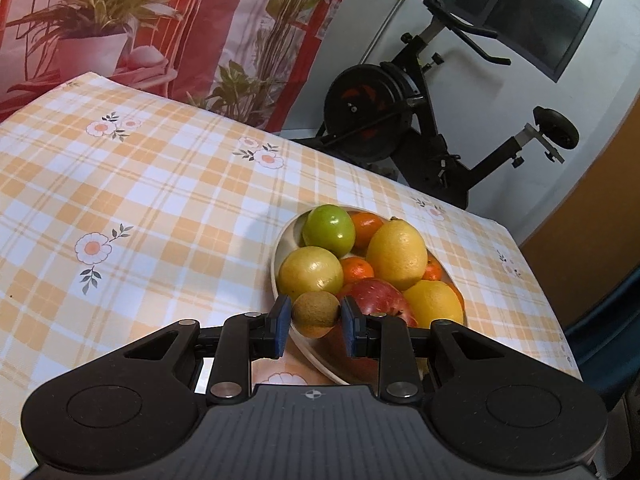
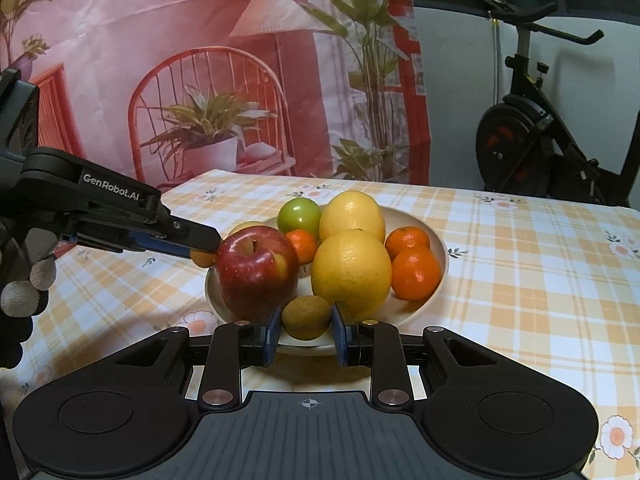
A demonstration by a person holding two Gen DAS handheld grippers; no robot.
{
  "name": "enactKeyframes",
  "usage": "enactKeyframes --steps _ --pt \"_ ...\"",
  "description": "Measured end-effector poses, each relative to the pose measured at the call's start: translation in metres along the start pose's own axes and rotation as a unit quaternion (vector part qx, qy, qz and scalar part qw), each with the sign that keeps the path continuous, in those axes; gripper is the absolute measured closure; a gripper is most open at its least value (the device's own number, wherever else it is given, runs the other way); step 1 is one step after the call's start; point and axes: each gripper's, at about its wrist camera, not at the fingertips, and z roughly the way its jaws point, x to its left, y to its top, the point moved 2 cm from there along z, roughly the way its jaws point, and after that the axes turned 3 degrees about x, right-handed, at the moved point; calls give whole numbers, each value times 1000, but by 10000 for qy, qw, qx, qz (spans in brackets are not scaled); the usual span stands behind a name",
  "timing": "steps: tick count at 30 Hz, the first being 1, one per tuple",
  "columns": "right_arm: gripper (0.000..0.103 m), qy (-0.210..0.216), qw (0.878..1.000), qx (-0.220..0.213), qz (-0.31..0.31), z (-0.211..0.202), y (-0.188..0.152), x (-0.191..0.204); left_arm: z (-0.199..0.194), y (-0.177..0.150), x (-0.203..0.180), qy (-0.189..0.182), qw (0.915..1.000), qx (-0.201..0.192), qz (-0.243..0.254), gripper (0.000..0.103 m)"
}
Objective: Organize fruits
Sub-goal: 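Carry the small brown fruit with both grippers onto the plate, then open both grippers to release the small brown fruit on the plate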
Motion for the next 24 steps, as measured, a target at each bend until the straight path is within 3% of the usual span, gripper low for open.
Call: enactKeyframes --steps 12,24 --pt "78 -40 10000 45 -41 3 0 1 12 1 4 -131 9996 227 -100 75" --pt "77 -57 10000 -19 42 -1 -2 -3 4 2 8 -127 9997 118 -192 75"
